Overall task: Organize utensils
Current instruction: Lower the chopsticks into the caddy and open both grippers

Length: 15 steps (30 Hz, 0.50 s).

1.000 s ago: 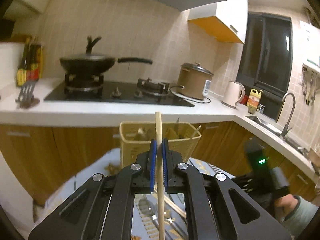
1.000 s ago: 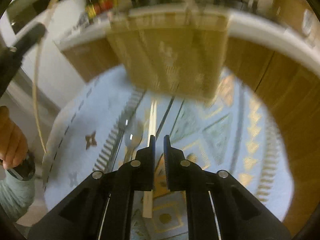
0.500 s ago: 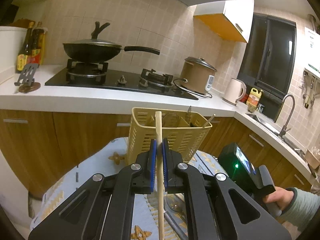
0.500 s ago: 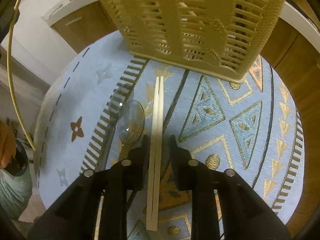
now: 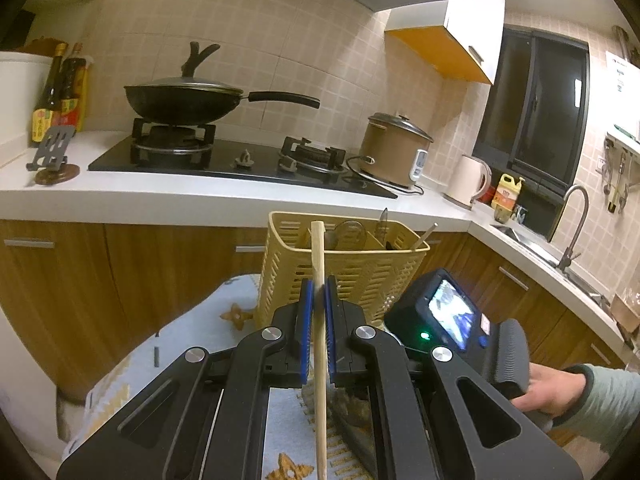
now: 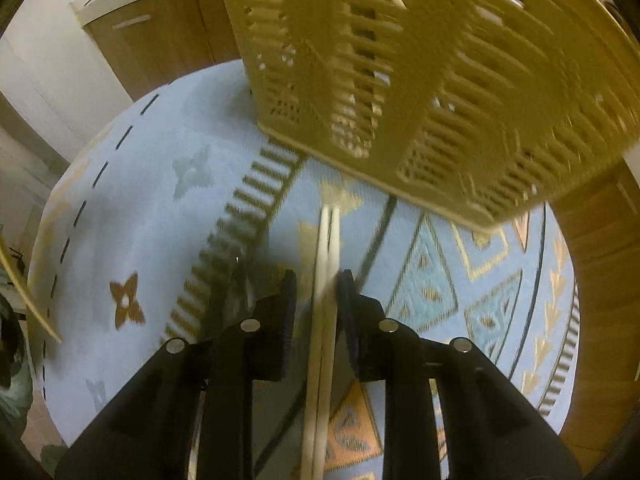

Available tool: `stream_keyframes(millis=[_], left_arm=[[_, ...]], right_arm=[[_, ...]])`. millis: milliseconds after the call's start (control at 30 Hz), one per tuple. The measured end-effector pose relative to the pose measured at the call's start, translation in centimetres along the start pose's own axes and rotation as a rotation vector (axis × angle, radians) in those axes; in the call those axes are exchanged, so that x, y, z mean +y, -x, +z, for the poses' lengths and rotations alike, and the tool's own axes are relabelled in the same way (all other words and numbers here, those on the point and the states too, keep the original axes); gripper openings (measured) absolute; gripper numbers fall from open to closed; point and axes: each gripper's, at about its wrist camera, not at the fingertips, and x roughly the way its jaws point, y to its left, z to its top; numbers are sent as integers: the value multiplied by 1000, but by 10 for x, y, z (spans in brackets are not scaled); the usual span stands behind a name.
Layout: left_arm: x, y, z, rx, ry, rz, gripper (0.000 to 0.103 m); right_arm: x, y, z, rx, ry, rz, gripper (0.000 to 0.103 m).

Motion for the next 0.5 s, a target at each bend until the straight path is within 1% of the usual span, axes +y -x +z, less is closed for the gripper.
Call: stream_keyframes(millis=[33,67,133,267,367,433,467,500], left_arm=[[1,0,0,0,2,2,4],[2,0,0,-1,2,3,4],[2,2,1,-9,0,7,4],[3,11,8,-47,14,6,4],[0,21,17,-95,23,-3,4],[-6,27,26,-134,22,-9,4],[-8,30,30,-148,20,-12,4],[-13,34,35,-171,16,-16,4]], right_arm=[[3,-1,2,2,5,1,11],[5,-2,3,2,11,6,10],[9,-1,1,-13,29,-14,10],[4,20,-13,-93,11,27,10],[-9,53,-30,-201,-18,71,10],[-16,81,-41,-302,-28,99,10],[-21,90,-45,-331,-32,110,10],[-25,105,-49,-389,-37,132,10]])
